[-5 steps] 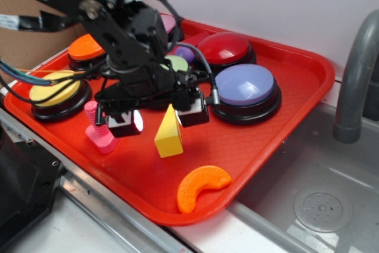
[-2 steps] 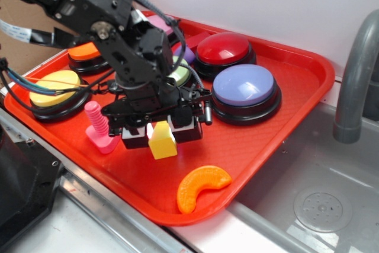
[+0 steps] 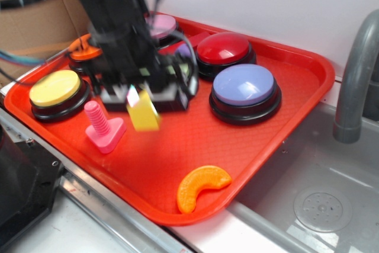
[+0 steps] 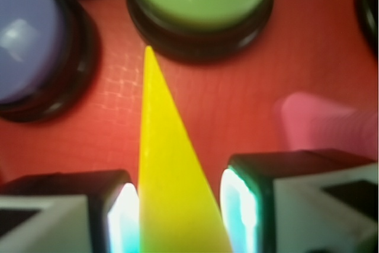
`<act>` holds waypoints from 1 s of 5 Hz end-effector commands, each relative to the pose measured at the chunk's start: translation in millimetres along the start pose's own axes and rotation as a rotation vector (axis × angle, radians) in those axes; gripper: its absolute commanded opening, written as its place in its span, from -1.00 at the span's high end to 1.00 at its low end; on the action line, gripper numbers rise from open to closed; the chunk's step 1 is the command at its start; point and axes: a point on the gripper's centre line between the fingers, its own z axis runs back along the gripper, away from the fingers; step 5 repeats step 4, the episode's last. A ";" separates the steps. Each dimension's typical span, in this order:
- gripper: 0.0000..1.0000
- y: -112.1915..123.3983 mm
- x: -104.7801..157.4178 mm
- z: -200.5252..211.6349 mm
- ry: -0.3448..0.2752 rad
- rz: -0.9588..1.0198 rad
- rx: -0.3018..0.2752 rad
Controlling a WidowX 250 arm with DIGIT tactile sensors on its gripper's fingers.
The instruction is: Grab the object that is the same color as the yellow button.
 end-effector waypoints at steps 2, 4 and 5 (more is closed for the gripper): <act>1.00 62.5 77.3 77.1 -0.005 -0.276 0.060; 0.88 80.0 89.1 88.8 -0.009 -0.268 0.116; 0.88 80.0 89.1 88.8 -0.009 -0.268 0.116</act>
